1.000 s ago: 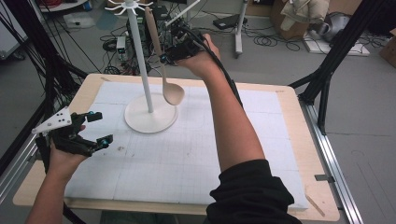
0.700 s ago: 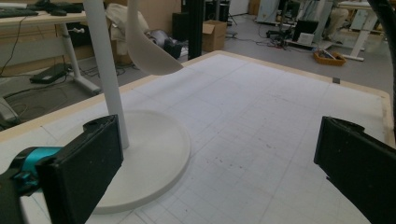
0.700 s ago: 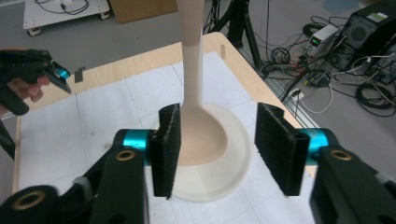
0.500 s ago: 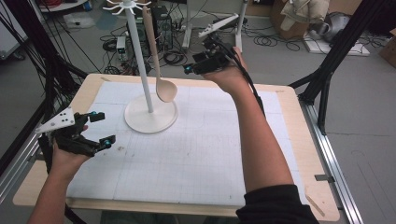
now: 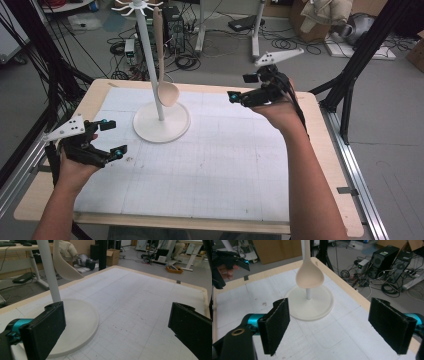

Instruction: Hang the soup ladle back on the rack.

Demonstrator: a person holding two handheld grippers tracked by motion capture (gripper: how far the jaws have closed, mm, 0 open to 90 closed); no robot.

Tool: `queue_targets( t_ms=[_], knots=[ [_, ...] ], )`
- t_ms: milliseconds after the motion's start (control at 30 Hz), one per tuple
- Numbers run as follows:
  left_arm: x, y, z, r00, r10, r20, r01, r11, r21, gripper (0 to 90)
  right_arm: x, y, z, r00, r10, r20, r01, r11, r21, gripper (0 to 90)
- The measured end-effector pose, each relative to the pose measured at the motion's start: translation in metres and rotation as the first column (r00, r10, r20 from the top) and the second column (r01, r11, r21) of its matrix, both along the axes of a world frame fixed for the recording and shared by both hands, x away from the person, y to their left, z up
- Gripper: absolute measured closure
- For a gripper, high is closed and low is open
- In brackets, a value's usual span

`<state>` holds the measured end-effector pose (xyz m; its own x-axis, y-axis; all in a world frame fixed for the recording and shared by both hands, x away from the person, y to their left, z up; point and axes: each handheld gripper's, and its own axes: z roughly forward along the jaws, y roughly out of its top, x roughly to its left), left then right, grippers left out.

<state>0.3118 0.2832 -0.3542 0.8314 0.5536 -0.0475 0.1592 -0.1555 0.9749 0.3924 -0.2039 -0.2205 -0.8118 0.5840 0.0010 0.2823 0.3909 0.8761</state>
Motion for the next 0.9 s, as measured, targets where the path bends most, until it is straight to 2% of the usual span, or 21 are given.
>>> queue_targets(
  t_ms=[133, 367, 600, 667, 900],
  knots=[
    [0.001, 0.001, 0.0, 1.0, 0.002, -0.001, -0.002, 1.0, 0.0, 1.7, -0.014, -0.017, -0.016, 0.9998, -0.017, -0.007, 0.017, 0.999, 0.036, 14.6],
    [0.002, -0.001, -0.001, 1.0, -0.004, -0.004, 0.004, 1.0, 0.004, 1.7, -0.032, -0.04, -0.041, 0.9978, -0.064, 0.015, 0.063, 0.995, 0.075, 11.4],
    [0.0, -0.002, -0.003, 0.9999, -0.013, -0.004, 0.013, 0.9999, 0.005, 1.7, -0.048, -0.051, -0.064, 0.9912, -0.128, 0.035, 0.124, 0.988, 0.09, 8.1],
    [0.0, -0.001, -0.002, 0.9999, -0.013, -0.002, 0.013, 0.9999, 0.006, 1.7, -0.051, -0.054, -0.071, 0.9892, -0.144, 0.027, 0.141, 0.985, 0.098, 2.7],
    [0.0, -0.001, -0.005, 0.9999, -0.015, -0.004, 0.015, 0.9999, 0.003, 1.7, -0.061, -0.061, -0.093, 0.9876, -0.156, 0.019, 0.152, 0.982, 0.113, 2.3]
  ],
)
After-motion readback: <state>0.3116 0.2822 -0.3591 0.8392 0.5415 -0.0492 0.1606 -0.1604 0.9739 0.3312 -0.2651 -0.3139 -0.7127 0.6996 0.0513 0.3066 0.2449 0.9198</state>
